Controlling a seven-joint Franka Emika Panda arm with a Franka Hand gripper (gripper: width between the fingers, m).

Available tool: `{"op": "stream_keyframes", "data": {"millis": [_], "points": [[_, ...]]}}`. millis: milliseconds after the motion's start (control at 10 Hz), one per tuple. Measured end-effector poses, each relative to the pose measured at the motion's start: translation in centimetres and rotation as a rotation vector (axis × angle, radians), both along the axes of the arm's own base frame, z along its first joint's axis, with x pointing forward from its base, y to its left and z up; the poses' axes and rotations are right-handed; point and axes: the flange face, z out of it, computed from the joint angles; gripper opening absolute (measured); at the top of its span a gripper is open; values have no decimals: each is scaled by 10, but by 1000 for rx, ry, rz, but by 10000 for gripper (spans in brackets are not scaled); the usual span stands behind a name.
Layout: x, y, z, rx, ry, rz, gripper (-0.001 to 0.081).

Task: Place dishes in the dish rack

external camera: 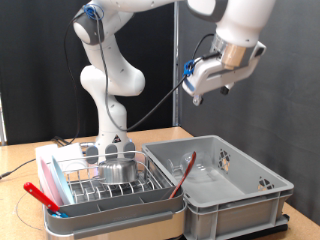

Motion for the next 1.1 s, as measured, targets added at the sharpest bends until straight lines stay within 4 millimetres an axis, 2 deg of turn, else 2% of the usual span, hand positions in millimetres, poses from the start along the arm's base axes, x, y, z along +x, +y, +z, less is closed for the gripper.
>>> {"op": "stream_keyframes", "data": {"millis": [300,500,600,800,1100], "points": [[-31,7,21,39,-18,-9,811],[-45,4,16,57,-62,-78,811],[-46,4,17,56,-54,-67,811],[-50,14,18,77,-84,99,811],[-79,40,17,71,-142,330,811]]}}
